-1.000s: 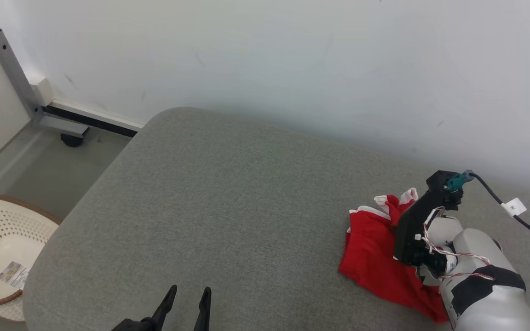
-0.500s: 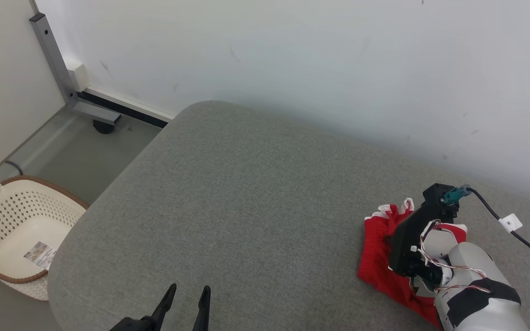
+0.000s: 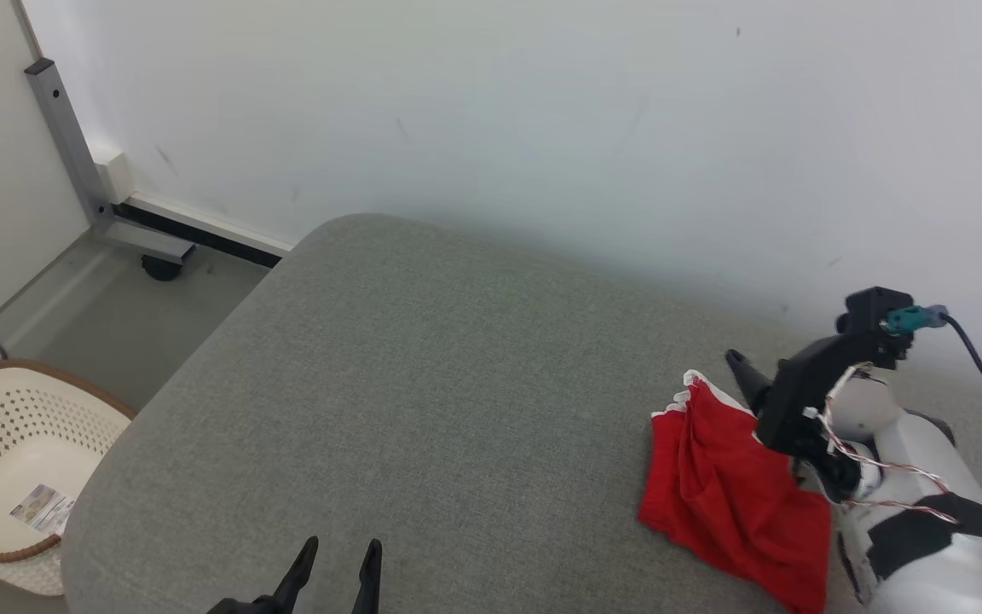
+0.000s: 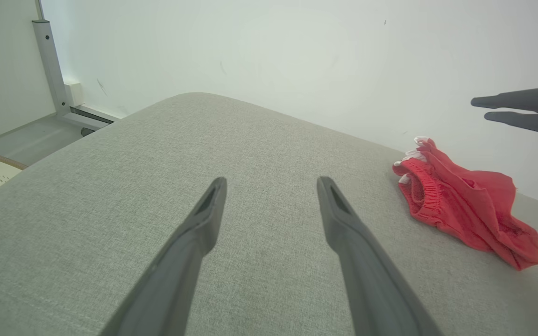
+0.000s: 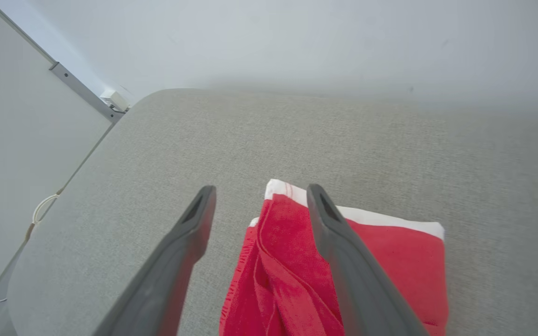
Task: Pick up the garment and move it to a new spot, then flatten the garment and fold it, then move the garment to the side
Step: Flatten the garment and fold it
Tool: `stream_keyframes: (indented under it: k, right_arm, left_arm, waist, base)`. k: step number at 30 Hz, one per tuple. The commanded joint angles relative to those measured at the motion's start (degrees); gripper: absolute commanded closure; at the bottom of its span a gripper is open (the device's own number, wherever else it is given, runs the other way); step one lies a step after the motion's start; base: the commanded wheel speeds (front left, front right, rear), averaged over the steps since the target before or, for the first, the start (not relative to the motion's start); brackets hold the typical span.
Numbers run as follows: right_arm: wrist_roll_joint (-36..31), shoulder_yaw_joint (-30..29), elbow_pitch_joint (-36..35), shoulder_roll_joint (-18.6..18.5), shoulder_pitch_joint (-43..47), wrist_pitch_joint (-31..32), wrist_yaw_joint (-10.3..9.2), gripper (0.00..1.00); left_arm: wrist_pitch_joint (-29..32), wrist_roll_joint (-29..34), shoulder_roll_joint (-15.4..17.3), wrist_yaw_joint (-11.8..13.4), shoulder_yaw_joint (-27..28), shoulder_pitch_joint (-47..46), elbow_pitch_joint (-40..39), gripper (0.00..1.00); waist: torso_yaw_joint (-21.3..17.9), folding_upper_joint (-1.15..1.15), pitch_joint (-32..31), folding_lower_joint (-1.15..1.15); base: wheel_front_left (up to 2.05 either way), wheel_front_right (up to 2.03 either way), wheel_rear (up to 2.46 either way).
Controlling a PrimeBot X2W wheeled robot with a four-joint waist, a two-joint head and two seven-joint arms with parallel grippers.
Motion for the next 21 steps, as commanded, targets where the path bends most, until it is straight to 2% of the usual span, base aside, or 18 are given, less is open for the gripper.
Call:
stream_keyframes:
  k: [1,5,6,7,8,9,10,11,21]
  right_arm:
    - [-1.2,0.3,-1.1,-2.6,2.4,-0.7,-0.12,0.00]
    - [-5.2,-0.1,-2.0,-6.1,6.5,-1.6,-0.12,0.00]
    - [-6.2,-0.6,-1.8,-6.6,7.6,-2.0,-0.12,0.05]
    - [-6.8,-1.3,-1.6,-6.7,8.7,-2.1,-0.12,0.41]
    - [-7.2,-2.0,-1.4,-6.5,9.7,-2.4,-0.12,0.58]
    - [-7.6,-2.7,-1.2,-6.2,10.6,-2.8,-0.12,0.81]
    - [-8.3,-3.1,-0.9,-5.9,11.4,-3.0,-0.12,0.93]
    - [-9.0,-3.3,-0.8,-5.5,12.1,-3.4,-0.12,1.00]
    - [-9.7,-1.6,1.8,-0.4,12.4,-5.5,-0.12,1.00]
  left_arm:
    - [-0.1,-0.7,0.3,0.3,0.0,0.8,-0.5,0.00]
    - [-0.2,-0.7,0.5,0.5,0.0,1.2,-1.0,0.00]
    - [-0.2,-0.7,0.5,0.5,-0.1,1.3,-1.1,0.00]
    - [-0.3,-0.7,0.5,0.5,-0.1,1.3,-1.2,0.00]
    - [-0.4,-0.6,0.5,0.6,-0.1,1.2,-1.3,0.00]
    - [-0.5,-0.5,0.4,0.6,-0.1,1.1,-1.4,0.00]
    - [-0.5,-0.5,0.3,0.6,-0.2,1.0,-1.5,0.00]
    - [-0.6,-0.4,0.2,0.5,-0.3,0.8,-1.5,0.00]
    - [-0.9,-0.5,-0.4,-0.2,-0.5,-0.8,-0.6,0.00]
  waist:
    - [-1.2,0.00,-1.1,0.00]
    - [-2.2,0.00,-1.4,0.00]
    - [-2.4,0.00,-1.4,0.00]
    - [-2.6,0.00,-1.2,0.00]
    - [-2.7,0.00,-1.1,0.00]
    - [-2.8,0.00,-0.9,0.00]
    - [-2.8,0.00,-0.6,0.00]
    - [-2.8,0.00,-0.4,0.00]
    - [-0.6,0.00,1.4,0.00]
  base:
    - [0.00,0.00,0.00]
    - [0.00,0.00,0.00]
    - [0.00,0.00,0.00]
    - [0.00,0.00,0.00]
    - [0.00,0.00,0.00]
    - [0.00,0.00,0.00]
    - [0.00,0.00,0.00]
    - [0.00,0.00,0.00]
    - [0.00,0.00,0.00]
